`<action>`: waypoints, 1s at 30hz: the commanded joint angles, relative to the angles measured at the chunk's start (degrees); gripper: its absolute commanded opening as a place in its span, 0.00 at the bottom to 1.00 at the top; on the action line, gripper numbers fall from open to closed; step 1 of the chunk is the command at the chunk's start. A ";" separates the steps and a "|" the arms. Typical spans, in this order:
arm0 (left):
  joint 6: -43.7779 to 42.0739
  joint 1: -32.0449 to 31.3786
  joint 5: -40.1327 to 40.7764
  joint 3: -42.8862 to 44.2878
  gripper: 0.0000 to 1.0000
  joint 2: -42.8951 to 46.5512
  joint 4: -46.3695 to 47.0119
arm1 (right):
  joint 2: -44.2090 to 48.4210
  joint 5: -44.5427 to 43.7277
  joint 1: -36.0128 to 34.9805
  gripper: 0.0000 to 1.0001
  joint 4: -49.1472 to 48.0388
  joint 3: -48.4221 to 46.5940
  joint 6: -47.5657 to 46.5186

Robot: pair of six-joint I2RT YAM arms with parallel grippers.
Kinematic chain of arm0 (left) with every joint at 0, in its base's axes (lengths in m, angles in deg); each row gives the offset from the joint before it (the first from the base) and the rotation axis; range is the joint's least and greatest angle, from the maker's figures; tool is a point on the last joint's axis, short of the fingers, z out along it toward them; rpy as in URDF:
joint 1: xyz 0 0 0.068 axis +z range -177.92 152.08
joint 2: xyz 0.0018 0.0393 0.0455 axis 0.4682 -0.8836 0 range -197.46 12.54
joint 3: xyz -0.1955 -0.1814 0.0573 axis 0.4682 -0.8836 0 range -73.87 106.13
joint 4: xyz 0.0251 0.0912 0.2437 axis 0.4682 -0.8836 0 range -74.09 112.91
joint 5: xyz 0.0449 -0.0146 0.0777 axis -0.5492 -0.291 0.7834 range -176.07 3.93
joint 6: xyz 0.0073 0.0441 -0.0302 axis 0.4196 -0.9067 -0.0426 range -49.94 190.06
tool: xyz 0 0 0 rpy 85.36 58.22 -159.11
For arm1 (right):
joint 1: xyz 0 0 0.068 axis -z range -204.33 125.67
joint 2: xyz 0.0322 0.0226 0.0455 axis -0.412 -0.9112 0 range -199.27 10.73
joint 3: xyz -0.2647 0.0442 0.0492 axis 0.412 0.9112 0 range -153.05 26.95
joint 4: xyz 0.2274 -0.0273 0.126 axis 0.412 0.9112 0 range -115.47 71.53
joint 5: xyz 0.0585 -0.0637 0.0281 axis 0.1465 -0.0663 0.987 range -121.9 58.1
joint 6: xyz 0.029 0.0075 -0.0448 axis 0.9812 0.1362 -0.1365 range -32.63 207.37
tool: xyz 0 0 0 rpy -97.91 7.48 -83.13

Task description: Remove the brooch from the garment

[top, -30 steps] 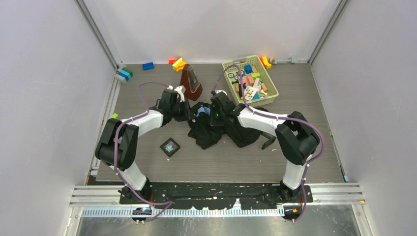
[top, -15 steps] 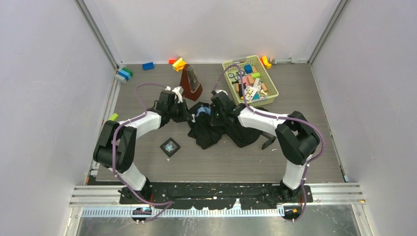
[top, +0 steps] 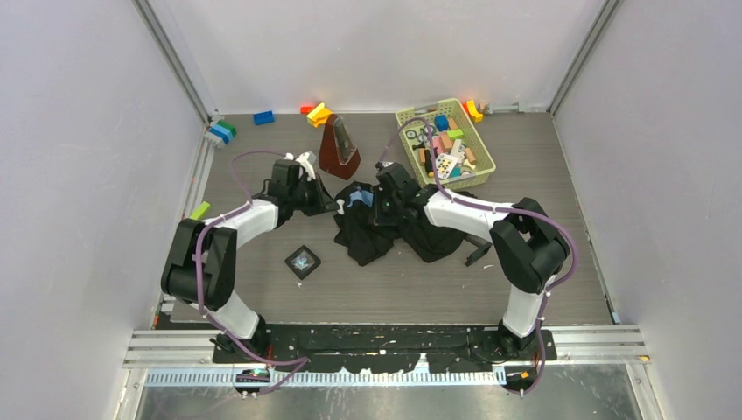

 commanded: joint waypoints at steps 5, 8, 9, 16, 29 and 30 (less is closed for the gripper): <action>6.27 3.05 -10.30 -2.28 0.00 7.46 5.20 | 5.62 2.74 -0.52 0.10 -0.74 5.39 3.85; 11.03 3.14 -13.77 -5.98 0.00 10.54 9.60 | 9.48 3.66 -0.41 0.39 -0.96 6.30 4.81; 13.05 3.22 -14.99 -7.24 0.00 11.69 12.05 | 11.67 3.64 -0.23 0.44 -1.98 7.34 5.89; 31.17 3.16 -16.68 -19.67 0.00 18.15 34.41 | 20.97 4.73 1.48 0.71 -15.37 14.81 18.07; 42.02 2.46 -15.19 -27.16 0.00 22.13 49.86 | 14.85 10.46 1.69 0.59 -42.91 19.08 38.69; 42.05 2.45 -14.99 -27.41 0.00 22.47 49.96 | 14.69 10.51 1.73 0.58 -43.44 19.17 38.88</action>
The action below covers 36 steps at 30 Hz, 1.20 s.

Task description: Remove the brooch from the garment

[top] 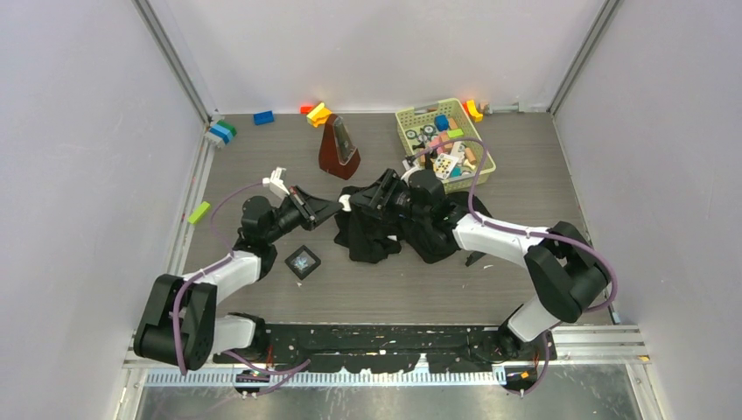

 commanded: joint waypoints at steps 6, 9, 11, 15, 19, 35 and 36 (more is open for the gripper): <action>3.86 -0.26 0.34 -1.60 0.00 3.49 9.29 | -1.61 1.41 0.04 0.43 -11.62 0.62 6.68; 3.44 -0.26 0.64 -1.91 0.00 3.57 9.31 | -2.06 1.76 0.06 0.35 -11.18 -0.03 6.46; 3.21 -0.34 0.52 -1.89 0.00 3.43 9.31 | -2.37 2.22 0.06 0.31 -10.33 -0.37 6.10; 3.14 -0.51 0.40 -1.57 0.00 2.67 9.34 | -3.30 3.46 0.06 0.30 -9.67 -0.70 5.27; 2.96 -0.61 0.32 -0.93 0.00 1.79 9.31 | -4.08 3.96 -0.02 0.29 -6.80 -1.94 2.93; -1.03 -2.37 -1.21 2.39 0.00 -0.54 6.30 | -8.84 4.94 -0.73 0.29 2.15 -6.58 -2.78; -1.50 -2.37 -1.27 2.66 0.00 -0.36 5.50 | -8.97 5.11 -0.75 0.28 2.46 -6.69 -2.92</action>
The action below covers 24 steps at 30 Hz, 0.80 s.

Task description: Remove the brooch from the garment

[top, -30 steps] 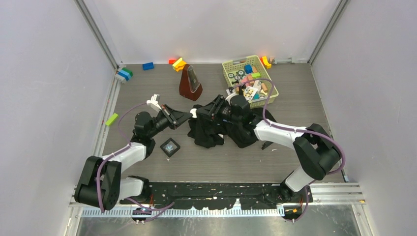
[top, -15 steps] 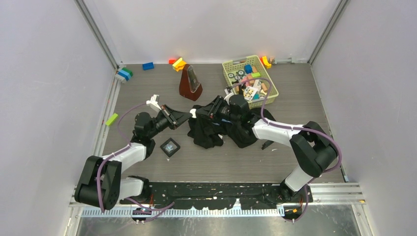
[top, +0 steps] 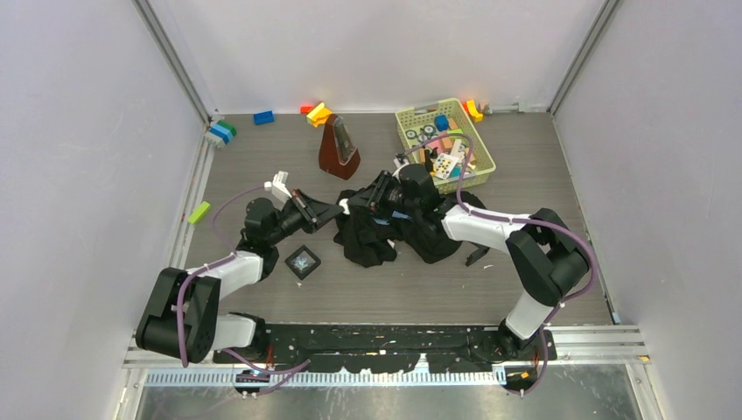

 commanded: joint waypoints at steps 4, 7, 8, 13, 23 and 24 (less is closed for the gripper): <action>-3.06 -1.51 -2.84 5.25 0.00 1.72 1.22 | -1.51 1.48 -1.86 0.27 5.21 -3.02 -4.45; -2.88 -1.51 -2.92 5.95 0.00 1.35 1.06 | -1.36 0.44 -2.77 0.26 7.14 -3.48 -6.34; -2.86 -1.51 -2.98 6.21 0.00 1.20 1.04 | -1.22 -0.15 -2.93 0.26 7.90 -3.62 -6.98; -2.33 -1.51 -3.50 7.61 0.00 0.61 0.95 | -1.14 -2.93 -4.61 0.24 11.66 -4.86 -9.52; -1.68 -1.51 -3.73 8.74 0.00 1.26 -0.08 | -3.13 -6.74 -7.39 0.19 16.85 -7.72 -13.86; -1.47 -1.51 -3.69 8.76 0.00 1.32 -0.24 | -3.20 -7.77 -7.66 0.19 17.99 -8.22 -14.28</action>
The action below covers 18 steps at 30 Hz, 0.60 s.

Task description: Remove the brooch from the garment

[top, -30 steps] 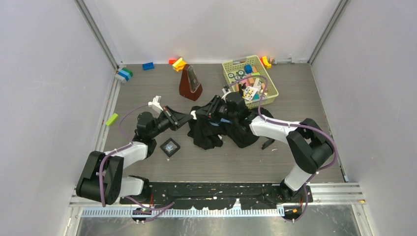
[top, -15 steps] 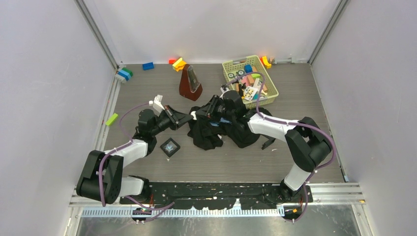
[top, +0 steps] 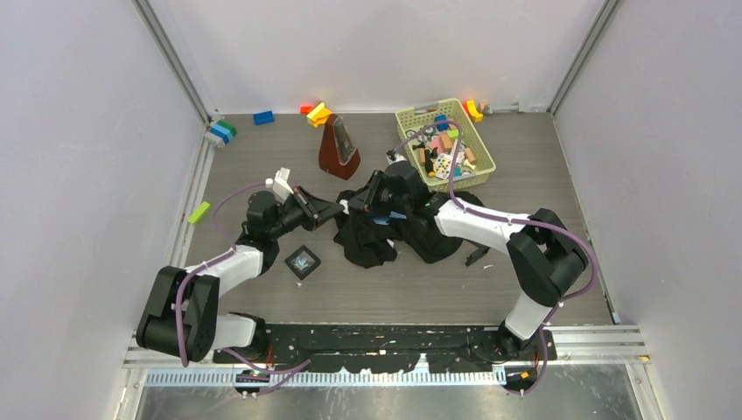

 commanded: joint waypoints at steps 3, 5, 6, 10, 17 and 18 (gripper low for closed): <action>1.95 -1.51 -4.08 5.30 0.00 1.42 8.00 | -2.80 -1.35 -6.20 0.19 8.46 -3.04 -5.92; 1.98 -1.51 -3.77 5.27 0.00 1.33 7.91 | -3.19 -2.10 -6.81 0.19 9.30 -3.61 -6.28; 1.84 -1.51 -3.63 5.25 0.00 1.16 7.76 | -3.42 -1.86 -6.89 0.18 8.76 -3.61 -6.06; 1.12 -1.52 -2.93 4.39 0.00 0.77 7.69 | -2.73 -2.20 -7.61 0.18 7.76 -3.19 -6.19; 0.67 -2.06 -0.14 2.25 0.00 0.37 7.77 | -2.01 -4.67 -9.90 0.18 8.44 -3.71 -8.23; 0.70 -2.44 0.56 1.92 0.00 0.45 7.83 | -2.05 -5.14 -10.71 0.18 8.88 -3.98 -8.77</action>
